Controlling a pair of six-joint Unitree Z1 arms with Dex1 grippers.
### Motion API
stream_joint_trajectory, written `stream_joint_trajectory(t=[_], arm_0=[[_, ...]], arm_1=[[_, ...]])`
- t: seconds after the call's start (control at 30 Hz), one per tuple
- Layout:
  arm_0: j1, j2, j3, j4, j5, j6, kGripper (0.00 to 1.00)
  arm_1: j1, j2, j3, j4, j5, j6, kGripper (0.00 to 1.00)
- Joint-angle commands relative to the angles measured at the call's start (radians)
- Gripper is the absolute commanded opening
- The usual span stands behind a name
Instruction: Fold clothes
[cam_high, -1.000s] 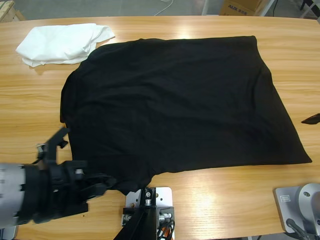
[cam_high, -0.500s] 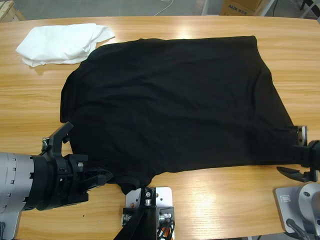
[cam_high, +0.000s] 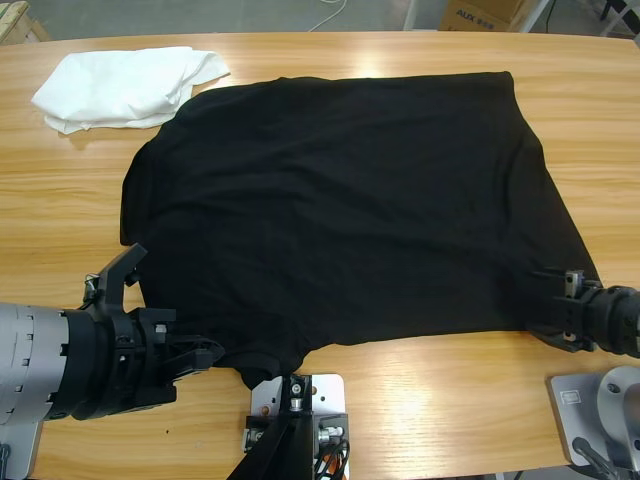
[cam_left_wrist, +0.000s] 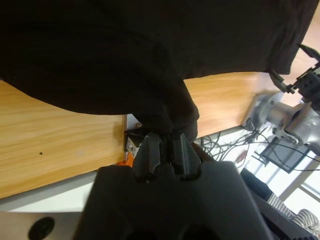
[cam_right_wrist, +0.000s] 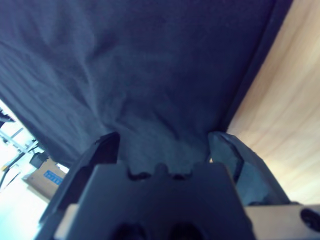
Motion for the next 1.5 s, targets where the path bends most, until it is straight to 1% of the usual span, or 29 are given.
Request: stream_joint_trajectory(t=[0.03, 0.17, 0.37, 0.47, 0.6, 0.73, 0.77, 0.83, 0.87, 0.9, 1.17, 1.23, 1.3, 1.37, 1.43, 1.47, 1.5], arm_0=[[0.008, 0.025, -0.002, 0.020, -0.004, 0.006, 0.000], [0.009, 0.026, 0.000, 0.020, -0.004, 0.007, 0.000], [0.015, 0.026, 0.005, 0.020, -0.007, 0.010, 0.000], [0.018, 0.030, 0.005, 0.019, -0.007, 0.011, 0.000], [0.018, 0.035, 0.005, 0.018, -0.008, 0.015, 0.000], [0.018, 0.029, 0.010, 0.018, -0.007, 0.014, 0.000], [0.018, 0.026, 0.012, 0.018, -0.007, 0.014, 0.000], [0.018, 0.020, 0.017, 0.018, -0.007, 0.014, 0.000], [0.018, 0.015, 0.019, 0.018, -0.006, 0.014, 0.000], [0.018, 0.013, 0.019, 0.019, -0.006, 0.014, 0.000], [0.018, 0.013, 0.011, 0.027, -0.007, 0.015, 0.000], [0.018, 0.011, 0.007, 0.038, -0.007, 0.014, 0.000], [0.018, 0.014, 0.004, 0.038, -0.007, 0.015, 0.000], [0.018, 0.015, 0.002, 0.038, -0.007, 0.015, 0.000], [0.018, 0.011, 0.006, 0.040, -0.007, 0.015, 0.000], [0.018, 0.007, 0.009, 0.042, -0.007, 0.015, 0.000], [0.018, 0.003, 0.012, 0.044, -0.007, 0.015, 0.000]], arm_1=[[0.011, -0.002, 0.011, 0.069, 0.024, -0.008, 0.722], [0.014, 0.045, 0.004, 0.103, 0.027, -0.010, 0.723], [0.031, -0.014, -0.051, 0.240, 0.022, -0.013, 0.724], [0.038, -0.047, -0.101, 0.331, 0.022, -0.015, 0.728], [0.038, -0.047, -0.160, 0.376, -0.009, -0.042, 0.734], [0.038, -0.053, -0.186, 0.430, -0.001, -0.055, 0.734], [0.038, -0.053, -0.184, 0.432, 0.000, -0.050, 0.737], [0.038, -0.058, -0.184, 0.404, -0.006, -0.047, 0.710], [0.038, -0.057, -0.177, 0.385, -0.008, -0.047, 0.647], [0.038, -0.059, -0.167, 0.368, -0.009, -0.047, 0.607], [0.038, -0.045, -0.088, 0.226, 0.003, -0.035, 0.600], [0.049, -0.045, -0.088, 0.226, 0.002, -0.036, 0.600], [0.067, -0.048, -0.088, 0.228, 0.006, -0.015, 0.607], [0.085, -0.041, -0.095, 0.242, 0.008, 0.021, 0.682], [0.094, -0.008, -0.101, 0.271, 0.014, 0.056, 0.711], [0.110, 0.014, -0.104, 0.286, 0.018, 0.082, 0.741], [0.149, 0.032, -0.115, 0.308, 0.018, 0.131, 0.787]])
